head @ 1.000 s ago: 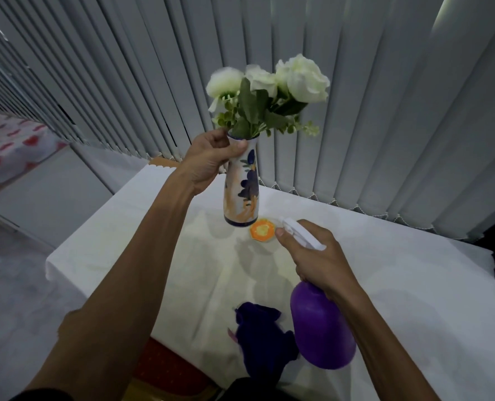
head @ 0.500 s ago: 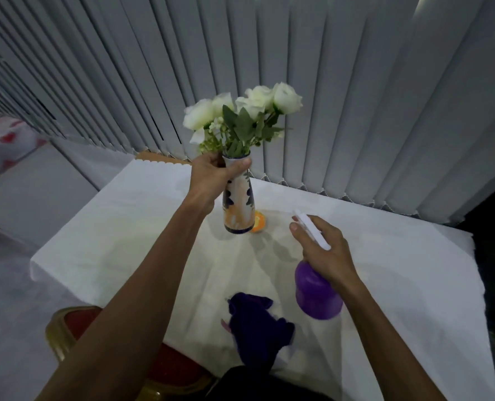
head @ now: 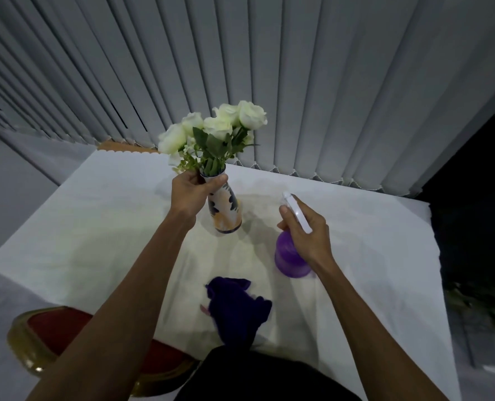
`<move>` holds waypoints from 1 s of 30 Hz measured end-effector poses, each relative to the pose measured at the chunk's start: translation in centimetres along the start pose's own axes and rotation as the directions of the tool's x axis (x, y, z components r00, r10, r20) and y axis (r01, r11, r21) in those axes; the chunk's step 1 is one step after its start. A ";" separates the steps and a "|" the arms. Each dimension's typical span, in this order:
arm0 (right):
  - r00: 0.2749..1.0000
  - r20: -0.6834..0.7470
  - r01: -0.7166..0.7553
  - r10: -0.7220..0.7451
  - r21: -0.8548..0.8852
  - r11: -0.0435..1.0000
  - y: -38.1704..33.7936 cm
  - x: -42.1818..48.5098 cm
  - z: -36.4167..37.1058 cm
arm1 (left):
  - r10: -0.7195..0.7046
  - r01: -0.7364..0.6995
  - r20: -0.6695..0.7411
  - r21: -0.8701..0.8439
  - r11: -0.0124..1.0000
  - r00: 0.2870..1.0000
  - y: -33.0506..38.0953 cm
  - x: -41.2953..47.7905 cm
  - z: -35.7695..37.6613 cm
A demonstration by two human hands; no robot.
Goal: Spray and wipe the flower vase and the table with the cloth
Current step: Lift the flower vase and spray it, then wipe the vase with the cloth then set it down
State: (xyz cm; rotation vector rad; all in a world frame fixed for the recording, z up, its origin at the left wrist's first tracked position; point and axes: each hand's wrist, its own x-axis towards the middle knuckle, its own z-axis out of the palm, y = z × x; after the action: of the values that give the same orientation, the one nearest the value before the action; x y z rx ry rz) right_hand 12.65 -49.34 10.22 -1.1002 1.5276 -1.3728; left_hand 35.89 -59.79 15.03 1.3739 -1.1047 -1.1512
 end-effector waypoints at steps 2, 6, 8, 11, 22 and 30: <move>0.999 -0.015 -0.030 0.030 0.028 0.999 0.3 -0.4 -0.1 | -0.003 0.003 0.006 -0.007 1.000 1.000 -0.2 -0.3 -0.1; 0.994 -0.053 -0.096 0.091 -0.104 0.990 0.9 -1.0 -0.2 | -0.001 0.001 0.019 -0.021 1.000 1.000 -0.7 -0.8 -0.2; 0.995 -0.070 -0.087 0.074 -0.204 0.975 1.1 -1.7 -0.2 | 0.001 0.000 0.033 -0.026 1.000 0.999 -0.9 -1.2 -0.2; 0.992 -0.124 -0.054 0.016 -0.315 0.948 0.8 -3.4 -0.7 | 0.004 -0.003 0.053 -0.026 1.000 0.999 -1.5 -2.1 -0.5; 0.959 0.284 0.122 0.024 -0.484 0.866 2.7 -13.2 3.4 | -0.035 0.036 0.024 -0.019 0.999 0.999 -3.8 -5.7 -2.4; 0.635 0.692 0.561 0.343 -0.719 0.411 8.1 -12.2 9.2 | -0.023 0.023 0.000 -0.052 0.998 1.000 -3.2 -6.9 -4.1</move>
State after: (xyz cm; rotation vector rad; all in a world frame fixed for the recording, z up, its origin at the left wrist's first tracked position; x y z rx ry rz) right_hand 24.40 -40.35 1.29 -2.1606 1.4323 0.2248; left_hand 39.18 -52.18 12.70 1.3499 -1.0534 -1.1883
